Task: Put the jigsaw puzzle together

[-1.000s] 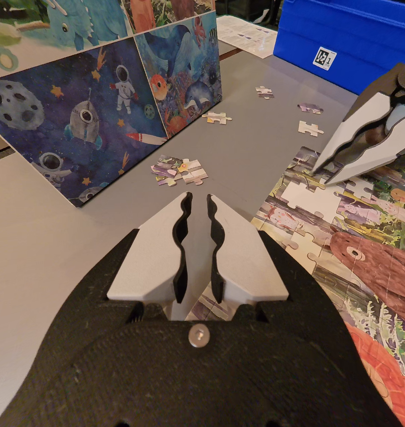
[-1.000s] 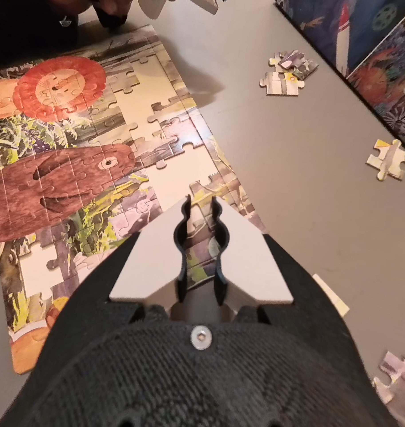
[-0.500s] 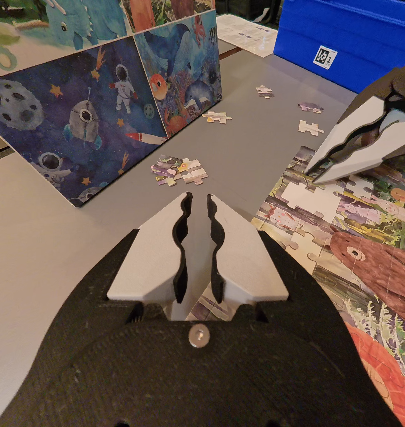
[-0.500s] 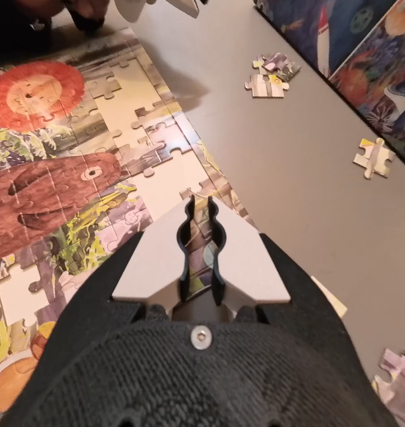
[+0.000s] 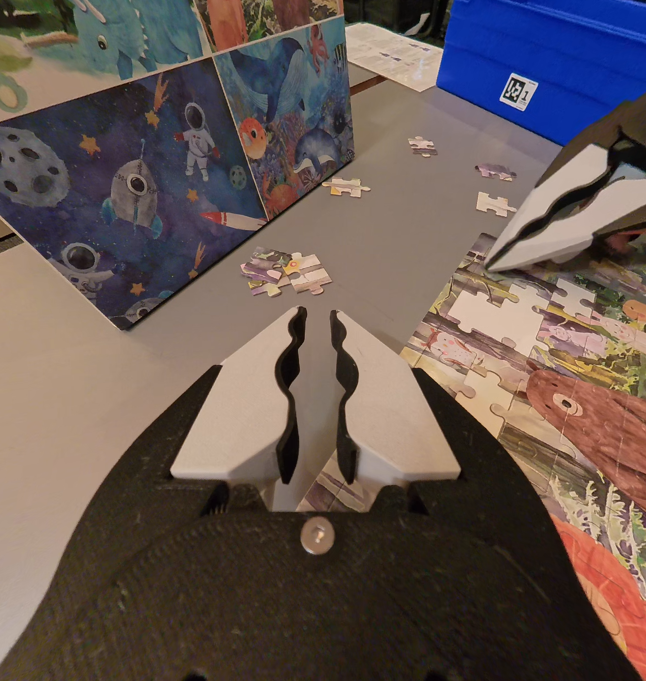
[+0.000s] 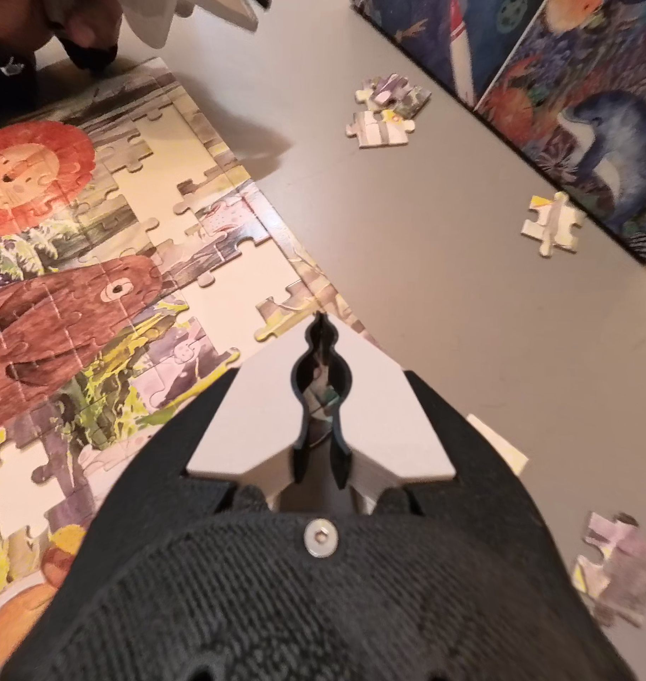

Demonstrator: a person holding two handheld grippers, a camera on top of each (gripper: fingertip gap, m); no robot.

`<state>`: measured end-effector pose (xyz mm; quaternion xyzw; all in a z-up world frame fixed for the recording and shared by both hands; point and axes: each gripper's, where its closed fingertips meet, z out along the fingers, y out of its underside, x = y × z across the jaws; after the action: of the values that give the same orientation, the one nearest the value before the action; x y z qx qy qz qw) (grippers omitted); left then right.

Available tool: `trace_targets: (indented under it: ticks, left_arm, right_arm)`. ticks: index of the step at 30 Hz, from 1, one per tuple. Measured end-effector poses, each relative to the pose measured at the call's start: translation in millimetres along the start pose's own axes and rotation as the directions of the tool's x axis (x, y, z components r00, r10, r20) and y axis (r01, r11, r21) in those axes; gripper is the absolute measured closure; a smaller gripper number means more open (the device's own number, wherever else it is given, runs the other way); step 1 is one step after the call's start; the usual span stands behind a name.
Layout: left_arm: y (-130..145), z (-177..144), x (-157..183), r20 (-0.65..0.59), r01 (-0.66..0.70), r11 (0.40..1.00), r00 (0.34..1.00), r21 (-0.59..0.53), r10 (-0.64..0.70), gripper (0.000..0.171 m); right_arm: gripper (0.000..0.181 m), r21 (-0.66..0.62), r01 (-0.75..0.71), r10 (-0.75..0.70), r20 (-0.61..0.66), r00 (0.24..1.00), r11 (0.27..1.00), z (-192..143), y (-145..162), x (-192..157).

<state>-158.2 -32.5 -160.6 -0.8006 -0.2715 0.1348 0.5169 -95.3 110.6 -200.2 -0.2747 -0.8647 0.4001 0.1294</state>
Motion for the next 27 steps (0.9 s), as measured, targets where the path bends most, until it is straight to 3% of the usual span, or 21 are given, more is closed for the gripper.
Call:
trace_targets:
  ticks: [3,11,17,20,27]
  left_arm:
    - [0.2,0.1,0.2,0.0,-0.001,1.0,1.0,-0.001,0.001,0.161]
    - [0.6,0.5,0.5,0.001,-0.005,1.0,1.0,-0.004,0.005,0.161]
    - [0.6,0.6,0.5,0.001,-0.005,1.0,1.0,-0.005,0.005,0.161]
    - [0.7,0.7,0.4,-0.001,-0.002,1.0,1.0,-0.006,0.002,0.16]
    - [-1.1,-1.0,-0.8,0.005,0.003,1.0,1.0,0.01,-0.003,0.16]
  right_arm:
    - [0.181,0.065,-0.044,0.044,0.005,0.999,0.997,-8.2,-9.2,4.8]
    - [0.181,-0.015,-0.007,0.007,0.008,1.0,1.0,3.4,3.0,-1.6]
    - [0.181,0.026,-0.018,0.017,0.029,0.999,0.999,-0.3,-4.1,-3.9]
    - [0.181,-0.021,-0.007,0.007,0.029,1.0,1.0,3.6,4.7,-3.3]
    - [0.181,0.147,-0.044,0.051,-0.051,0.997,0.988,-20.6,-17.9,21.3]
